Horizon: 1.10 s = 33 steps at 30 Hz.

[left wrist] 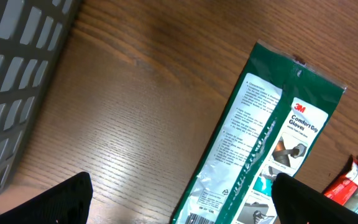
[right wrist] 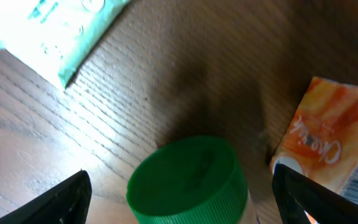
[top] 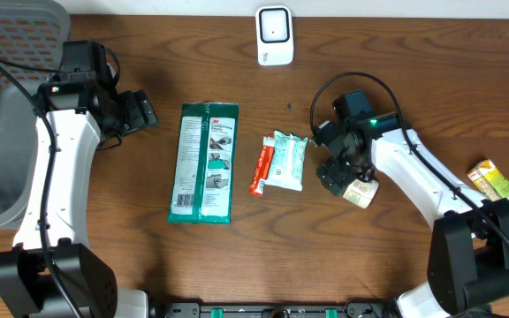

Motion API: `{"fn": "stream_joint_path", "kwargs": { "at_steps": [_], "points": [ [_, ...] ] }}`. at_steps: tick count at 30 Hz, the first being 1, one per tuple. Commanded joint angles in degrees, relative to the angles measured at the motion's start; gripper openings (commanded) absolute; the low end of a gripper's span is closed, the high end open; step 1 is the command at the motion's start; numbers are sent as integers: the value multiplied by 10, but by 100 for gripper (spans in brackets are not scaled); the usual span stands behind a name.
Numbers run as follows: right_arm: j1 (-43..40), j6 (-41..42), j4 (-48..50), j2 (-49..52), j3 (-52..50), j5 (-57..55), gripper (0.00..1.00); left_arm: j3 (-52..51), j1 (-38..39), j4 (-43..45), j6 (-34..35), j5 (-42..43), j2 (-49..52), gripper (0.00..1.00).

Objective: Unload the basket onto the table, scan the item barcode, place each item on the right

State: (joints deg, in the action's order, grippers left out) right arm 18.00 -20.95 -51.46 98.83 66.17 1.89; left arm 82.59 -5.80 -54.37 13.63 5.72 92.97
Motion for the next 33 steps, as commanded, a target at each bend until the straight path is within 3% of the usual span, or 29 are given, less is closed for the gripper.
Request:
{"fn": "stream_joint_path", "kwargs": {
  "at_steps": [1, 13, 20, 27, 30, 33],
  "points": [
    [10, -21, -6, -9, 4, -28, 88, 2, -3, -2, -3, 1, 3, 92],
    [10, -66, 6, -7, -33, -29, 87, 2, -3, -2, -3, 1, 3, 92],
    [10, -74, 12, -7, -39, -2, 80, 2, -3, -2, -3, 1, 3, 92],
    [10, -74, 15, -7, -57, -1, 79, 2, -3, -2, -3, 1, 3, 93],
    [10, -74, 19, -7, -60, -1, 69, 2, -3, -2, -3, 1, 3, 93],
    [10, -63, 31, -7, -60, 0, 47, 2, -3, -2, -3, 1, 3, 92]
  ]
}}
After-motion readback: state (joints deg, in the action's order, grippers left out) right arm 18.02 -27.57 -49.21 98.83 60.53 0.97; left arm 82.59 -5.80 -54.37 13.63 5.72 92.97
